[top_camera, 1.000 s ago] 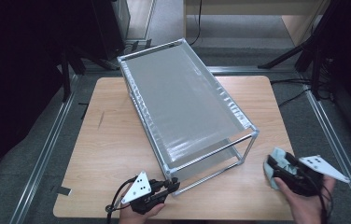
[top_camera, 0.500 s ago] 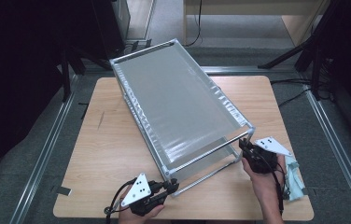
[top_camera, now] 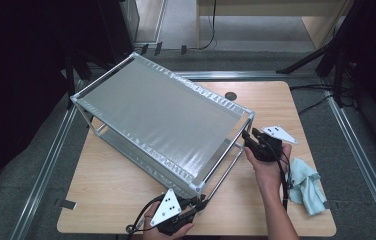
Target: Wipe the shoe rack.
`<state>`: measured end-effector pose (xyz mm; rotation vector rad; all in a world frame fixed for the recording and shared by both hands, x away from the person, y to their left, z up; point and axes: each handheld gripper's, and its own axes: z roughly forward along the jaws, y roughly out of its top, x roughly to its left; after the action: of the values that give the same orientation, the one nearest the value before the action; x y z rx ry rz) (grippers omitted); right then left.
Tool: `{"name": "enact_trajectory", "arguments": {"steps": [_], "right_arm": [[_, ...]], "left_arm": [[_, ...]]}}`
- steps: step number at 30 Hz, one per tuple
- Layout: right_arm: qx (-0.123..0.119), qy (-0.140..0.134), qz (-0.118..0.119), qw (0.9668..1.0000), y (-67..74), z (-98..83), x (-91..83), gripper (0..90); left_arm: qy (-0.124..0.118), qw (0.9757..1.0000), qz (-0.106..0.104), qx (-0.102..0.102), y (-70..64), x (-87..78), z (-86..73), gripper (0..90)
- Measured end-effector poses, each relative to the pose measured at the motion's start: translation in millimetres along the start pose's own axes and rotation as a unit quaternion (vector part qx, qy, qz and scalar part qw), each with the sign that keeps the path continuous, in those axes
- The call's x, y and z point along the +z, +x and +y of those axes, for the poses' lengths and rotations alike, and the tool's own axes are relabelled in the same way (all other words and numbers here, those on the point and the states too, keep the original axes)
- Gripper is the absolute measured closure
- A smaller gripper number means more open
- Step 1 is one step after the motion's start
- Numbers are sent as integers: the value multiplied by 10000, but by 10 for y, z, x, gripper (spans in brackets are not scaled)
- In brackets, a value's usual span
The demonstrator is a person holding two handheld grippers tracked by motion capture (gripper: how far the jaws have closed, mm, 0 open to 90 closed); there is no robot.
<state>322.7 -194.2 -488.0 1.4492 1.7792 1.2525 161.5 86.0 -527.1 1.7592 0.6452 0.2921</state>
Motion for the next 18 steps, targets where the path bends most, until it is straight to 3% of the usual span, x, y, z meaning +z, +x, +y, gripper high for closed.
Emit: {"name": "enact_trajectory", "arguments": {"steps": [5, 9, 13, 16, 18], "right_arm": [[-317, 13, 49, 9995, 53, -113, -433, 393], [-350, 44, 261, 9990, 127, -248, -708, 328], [-380, 107, 501, 9980, 262, -428, -900, 162], [-380, 153, 706, 9967, 390, -563, -965, 52], [-385, 282, 842, 9953, 494, -635, -970, 0]], "left_arm": [[-47, 10000, 46, 33, 67, 160, 51, 804], [-145, 9999, -15, -53, 101, 191, 76, 780], [-244, 9994, -101, -211, 131, 22, 66, 575], [-317, 9990, 1, -300, 194, -203, 41, 470], [-288, 9988, 173, -345, 262, -368, 9, 433]]}}
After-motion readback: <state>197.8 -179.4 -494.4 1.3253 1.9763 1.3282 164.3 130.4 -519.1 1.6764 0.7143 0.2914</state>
